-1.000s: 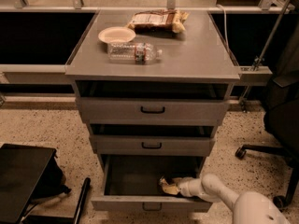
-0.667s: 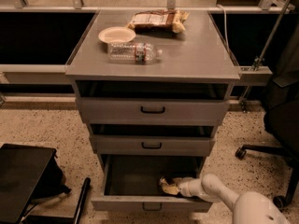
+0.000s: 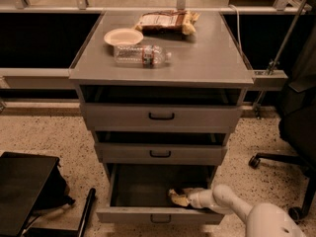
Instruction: Place orange can into bottom drawer
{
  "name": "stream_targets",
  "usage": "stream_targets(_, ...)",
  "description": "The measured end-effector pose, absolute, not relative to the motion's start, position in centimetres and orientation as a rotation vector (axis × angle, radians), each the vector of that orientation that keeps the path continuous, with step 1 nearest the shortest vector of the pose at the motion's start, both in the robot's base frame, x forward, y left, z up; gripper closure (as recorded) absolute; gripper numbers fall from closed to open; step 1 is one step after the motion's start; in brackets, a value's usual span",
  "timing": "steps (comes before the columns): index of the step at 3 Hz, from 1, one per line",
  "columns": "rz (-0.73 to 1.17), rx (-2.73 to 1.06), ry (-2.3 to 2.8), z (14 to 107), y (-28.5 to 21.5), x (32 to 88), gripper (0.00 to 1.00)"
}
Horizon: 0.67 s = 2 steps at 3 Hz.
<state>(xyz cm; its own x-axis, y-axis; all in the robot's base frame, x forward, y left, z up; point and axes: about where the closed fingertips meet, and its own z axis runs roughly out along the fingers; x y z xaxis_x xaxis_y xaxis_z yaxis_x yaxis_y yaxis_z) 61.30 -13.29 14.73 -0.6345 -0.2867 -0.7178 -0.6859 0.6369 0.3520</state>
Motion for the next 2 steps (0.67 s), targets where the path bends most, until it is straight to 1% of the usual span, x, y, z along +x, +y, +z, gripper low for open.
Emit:
stream_targets(1, 0.829, -0.755, 2.231, 14.73, -13.28, 61.3, 0.0)
stream_targets(2, 0.829, -0.755, 2.231, 14.73, -13.28, 61.29, 0.0)
